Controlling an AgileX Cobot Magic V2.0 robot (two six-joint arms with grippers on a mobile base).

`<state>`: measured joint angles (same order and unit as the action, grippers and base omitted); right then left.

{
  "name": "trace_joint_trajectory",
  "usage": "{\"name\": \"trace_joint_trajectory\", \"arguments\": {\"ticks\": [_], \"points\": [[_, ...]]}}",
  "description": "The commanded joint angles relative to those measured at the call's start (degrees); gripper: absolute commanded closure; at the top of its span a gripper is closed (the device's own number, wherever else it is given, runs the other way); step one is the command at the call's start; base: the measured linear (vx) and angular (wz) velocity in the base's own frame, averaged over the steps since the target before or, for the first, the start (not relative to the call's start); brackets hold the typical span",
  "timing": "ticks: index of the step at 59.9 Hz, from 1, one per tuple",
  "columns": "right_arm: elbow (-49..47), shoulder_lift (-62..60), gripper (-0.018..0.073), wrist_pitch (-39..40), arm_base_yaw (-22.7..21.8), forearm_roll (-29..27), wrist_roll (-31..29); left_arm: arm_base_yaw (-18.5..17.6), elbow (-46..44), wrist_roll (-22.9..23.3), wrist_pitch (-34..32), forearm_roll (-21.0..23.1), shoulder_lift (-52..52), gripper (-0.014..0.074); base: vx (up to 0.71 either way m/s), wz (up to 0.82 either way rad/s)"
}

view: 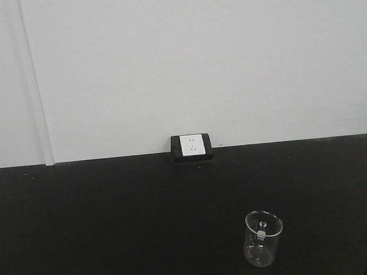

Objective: Grab transparent chemical and place on left bench
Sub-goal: 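Raise the right arm holding the pipette away from the beaker, then drive the base to the bench with the white bins, holding the pipette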

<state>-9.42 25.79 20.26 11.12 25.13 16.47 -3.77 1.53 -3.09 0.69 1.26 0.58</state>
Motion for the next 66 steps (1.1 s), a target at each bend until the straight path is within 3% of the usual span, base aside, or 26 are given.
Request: {"name": "trace_joint_trajectory", "arguments": {"ticks": [1, 66], "points": [[-1.73, 0.30, 0.0562, 4.18, 0.12, -0.31, -0.03, -0.10, 0.93, 0.45, -4.49, 0.04, 1.10, 0.0600, -0.17, -0.06], [-1.73, 0.30, 0.0562, 4.14, 0.12, -0.31, -0.03, -0.10, 0.93, 0.45, -4.49, 0.04, 1.10, 0.0600, -0.25, 0.13]]}}
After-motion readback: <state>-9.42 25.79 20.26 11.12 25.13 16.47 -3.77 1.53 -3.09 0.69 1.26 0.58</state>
